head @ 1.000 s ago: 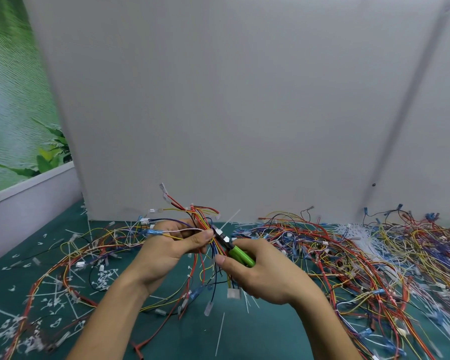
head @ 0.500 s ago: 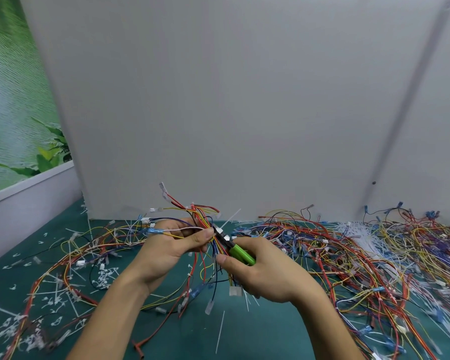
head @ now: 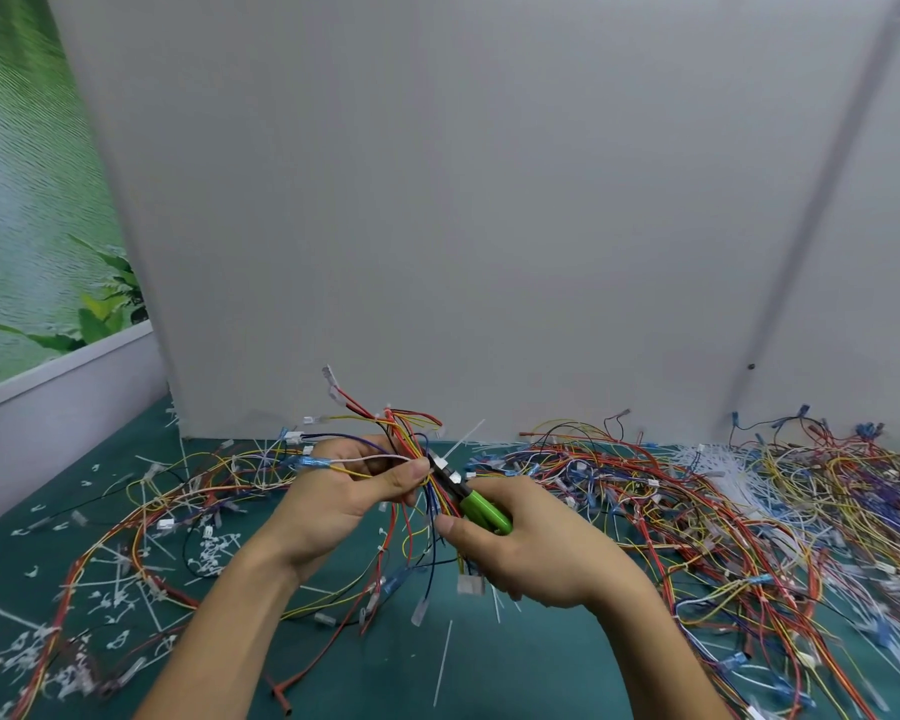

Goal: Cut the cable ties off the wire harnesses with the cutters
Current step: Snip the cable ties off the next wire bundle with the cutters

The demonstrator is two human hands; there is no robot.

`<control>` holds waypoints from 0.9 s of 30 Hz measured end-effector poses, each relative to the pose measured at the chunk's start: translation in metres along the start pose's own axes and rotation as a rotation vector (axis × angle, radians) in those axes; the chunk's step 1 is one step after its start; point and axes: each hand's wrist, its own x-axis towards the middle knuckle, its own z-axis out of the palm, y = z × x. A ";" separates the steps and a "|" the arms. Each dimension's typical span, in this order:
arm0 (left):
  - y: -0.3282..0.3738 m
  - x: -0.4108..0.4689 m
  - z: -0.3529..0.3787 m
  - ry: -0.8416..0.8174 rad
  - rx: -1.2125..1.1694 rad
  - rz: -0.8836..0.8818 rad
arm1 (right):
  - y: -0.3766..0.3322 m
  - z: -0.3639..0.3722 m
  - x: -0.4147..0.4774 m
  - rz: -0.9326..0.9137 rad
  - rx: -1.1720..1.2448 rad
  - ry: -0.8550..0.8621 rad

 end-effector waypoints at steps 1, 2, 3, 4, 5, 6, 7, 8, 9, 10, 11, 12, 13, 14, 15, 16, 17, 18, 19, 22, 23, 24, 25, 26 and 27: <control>0.000 0.000 0.000 0.002 0.013 0.004 | 0.000 0.001 0.000 -0.002 -0.004 -0.004; 0.000 0.000 -0.001 0.004 0.026 0.008 | -0.001 0.001 0.001 -0.005 -0.018 -0.009; 0.000 0.001 -0.002 0.005 0.038 0.013 | -0.001 0.002 0.001 -0.006 -0.045 -0.009; 0.000 0.001 -0.002 0.004 0.051 0.019 | -0.002 0.002 0.001 -0.004 -0.074 -0.005; -0.001 0.001 -0.002 0.001 0.065 0.025 | -0.002 0.003 0.002 0.000 -0.094 0.004; -0.001 0.001 -0.003 0.001 0.074 0.029 | -0.002 0.004 0.002 0.000 -0.100 0.015; -0.001 0.001 -0.003 0.001 0.075 0.029 | -0.001 0.004 0.002 -0.003 -0.098 0.023; -0.001 0.001 -0.003 0.001 0.070 0.029 | 0.000 0.004 0.002 -0.007 -0.093 0.026; -0.001 0.001 -0.002 0.001 0.068 0.030 | 0.000 0.004 0.002 -0.010 -0.085 0.024; -0.001 0.001 -0.002 0.000 0.073 0.035 | -0.001 0.003 0.002 -0.012 -0.073 0.022; -0.001 0.001 -0.002 0.001 0.080 0.042 | -0.001 0.003 0.002 -0.012 -0.063 0.023; -0.001 0.001 -0.002 0.002 0.083 0.046 | -0.001 0.002 0.001 -0.010 -0.054 0.024; -0.001 0.001 -0.002 0.007 0.081 0.047 | -0.001 0.002 0.001 -0.007 -0.041 0.024; -0.002 0.001 -0.003 0.012 0.079 0.045 | -0.002 0.003 0.001 -0.002 -0.025 0.017; -0.002 0.001 -0.003 0.017 0.081 0.041 | -0.002 0.003 0.001 0.003 -0.019 0.003; -0.002 0.001 -0.004 0.020 0.091 0.037 | -0.003 0.004 0.001 0.006 -0.035 -0.008; -0.002 0.001 -0.004 0.020 0.103 0.036 | -0.003 0.004 0.000 0.007 -0.063 -0.016; -0.003 0.001 -0.004 0.020 0.113 0.036 | -0.004 0.004 0.000 0.004 -0.087 -0.017; -0.003 0.001 -0.004 0.021 0.117 0.037 | -0.003 0.005 0.001 -0.003 -0.101 -0.010; -0.002 0.001 -0.004 0.011 0.099 0.037 | -0.003 0.004 0.001 -0.029 -0.118 0.012; -0.002 0.001 -0.004 0.005 0.099 0.039 | -0.003 0.004 0.001 -0.032 -0.114 0.011; -0.001 0.001 -0.004 0.002 0.097 0.042 | -0.002 0.003 0.001 -0.033 -0.102 0.010; -0.001 0.001 -0.004 0.004 0.091 0.045 | -0.002 0.003 0.001 -0.032 -0.084 0.010; -0.001 0.001 -0.004 0.008 0.083 0.048 | -0.002 0.002 0.001 -0.029 -0.060 0.013; -0.001 0.001 -0.003 0.009 0.077 0.051 | -0.001 0.002 0.001 -0.025 -0.034 0.012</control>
